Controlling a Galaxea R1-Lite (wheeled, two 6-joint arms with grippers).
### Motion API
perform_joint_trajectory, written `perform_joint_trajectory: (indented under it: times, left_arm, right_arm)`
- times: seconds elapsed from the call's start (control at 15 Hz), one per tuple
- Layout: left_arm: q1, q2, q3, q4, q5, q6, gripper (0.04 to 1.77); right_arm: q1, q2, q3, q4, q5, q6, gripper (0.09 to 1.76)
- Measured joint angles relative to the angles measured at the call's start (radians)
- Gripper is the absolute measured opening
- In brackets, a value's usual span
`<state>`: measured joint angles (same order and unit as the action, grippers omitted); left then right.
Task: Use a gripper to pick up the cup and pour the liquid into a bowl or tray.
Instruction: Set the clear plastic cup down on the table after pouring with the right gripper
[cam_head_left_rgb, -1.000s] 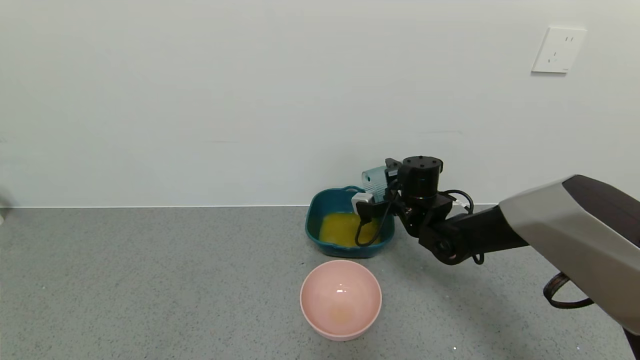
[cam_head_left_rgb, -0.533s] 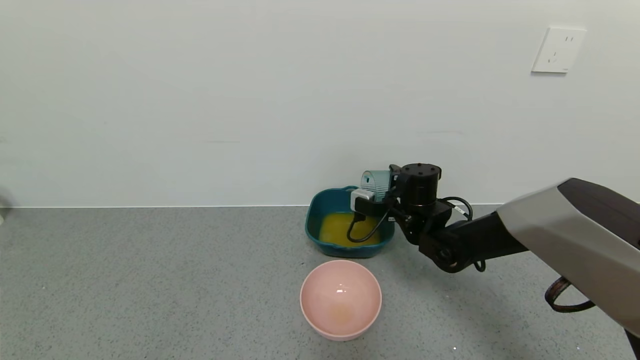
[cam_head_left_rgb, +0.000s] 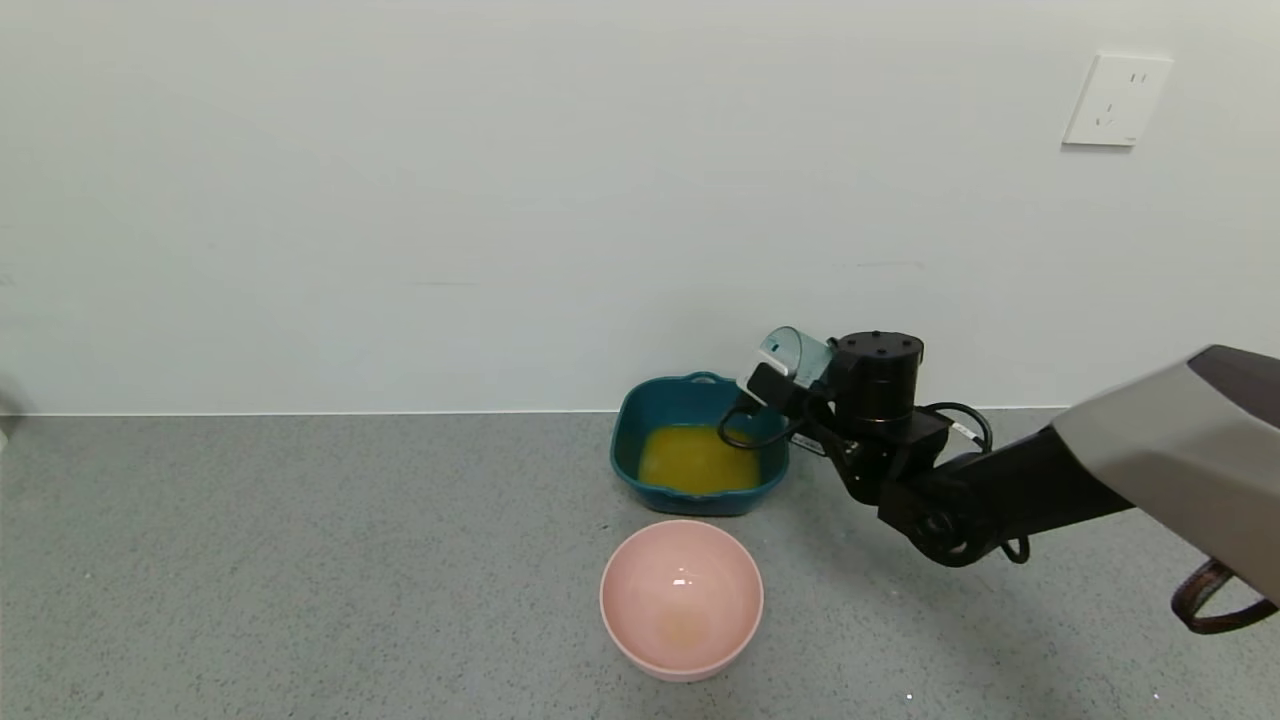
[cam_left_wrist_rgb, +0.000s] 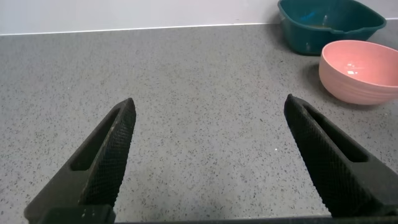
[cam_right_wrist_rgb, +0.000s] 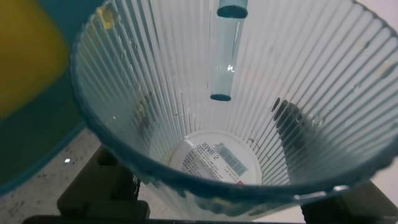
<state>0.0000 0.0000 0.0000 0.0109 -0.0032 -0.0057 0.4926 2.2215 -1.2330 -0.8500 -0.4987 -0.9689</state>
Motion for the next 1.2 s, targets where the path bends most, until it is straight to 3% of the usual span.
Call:
perform_joint_trajectory:
  times: [0.47,0.8,1.07,1.2]
  left_arm:
    - [0.0,0.0,0.0,0.0,0.0,0.0,1.72]
    - [0.0,0.0,0.0,0.0,0.0,0.0,1.72]
    - [0.0,0.0,0.0,0.0,0.0,0.0,1.72]
    - [0.0,0.0,0.0,0.0,0.0,0.0,1.72]
  right_arm:
    - [-0.037,-0.161,0.219,-0.003,-0.005,0.458,1.37]
    - [-0.041,-0.237,0.286,-0.002,-0.004,0.755,1.37]
    - [-0.047,-0.256,0.358,-0.011,-0.008,0.938,1.37]
    - [-0.044,-0.258,0.399,-0.094,-0.006,0.995,1.37]
